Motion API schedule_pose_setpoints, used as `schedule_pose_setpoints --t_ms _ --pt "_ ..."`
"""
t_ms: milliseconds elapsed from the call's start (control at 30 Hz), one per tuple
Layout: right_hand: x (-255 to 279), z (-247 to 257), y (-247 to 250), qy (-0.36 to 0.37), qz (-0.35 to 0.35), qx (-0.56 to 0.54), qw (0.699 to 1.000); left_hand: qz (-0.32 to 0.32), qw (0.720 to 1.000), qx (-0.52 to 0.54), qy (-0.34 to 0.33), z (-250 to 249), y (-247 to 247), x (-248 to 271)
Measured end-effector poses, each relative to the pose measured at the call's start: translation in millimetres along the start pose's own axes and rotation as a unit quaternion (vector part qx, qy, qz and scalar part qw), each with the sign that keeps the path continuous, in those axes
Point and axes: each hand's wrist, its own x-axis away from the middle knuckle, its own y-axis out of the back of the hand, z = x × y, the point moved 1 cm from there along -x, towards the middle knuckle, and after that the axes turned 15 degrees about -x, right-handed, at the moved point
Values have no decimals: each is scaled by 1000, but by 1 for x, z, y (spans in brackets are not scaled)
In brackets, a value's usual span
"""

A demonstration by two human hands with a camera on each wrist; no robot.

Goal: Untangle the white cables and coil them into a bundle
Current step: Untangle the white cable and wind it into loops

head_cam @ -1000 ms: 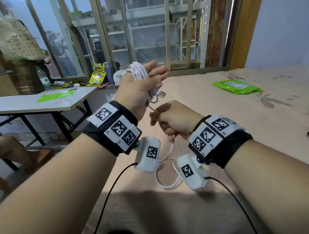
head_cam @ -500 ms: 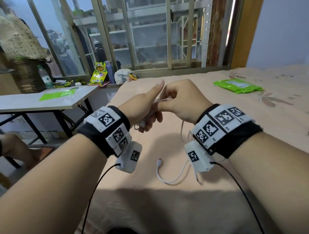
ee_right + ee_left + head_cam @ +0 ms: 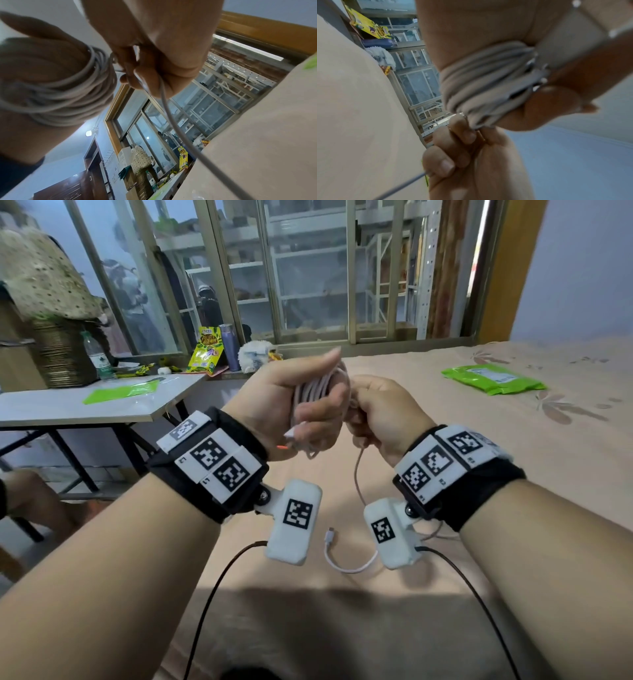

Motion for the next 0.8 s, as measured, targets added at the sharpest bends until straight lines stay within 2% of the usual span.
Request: schedule_pose_setpoints --t_ms 133,267,400,633,800 --pt "4 -8 0 -54 -7 -34 998 -52 994 74 -57 -3 0 -4" --pt "8 -11 -7 -52 -4 30 998 -134 984 98 -70 -2 -1 -9" --pt "11 -14 -9 -67 2 67 996 -237 967 61 -74 -1 -2 -13" --pt "15 -19 -10 -100 4 148 984 -336 937 42 -84 8 3 -18" --pt "17 -10 -13 -76 -9 224 972 -392 912 -99 -65 11 10 -22"
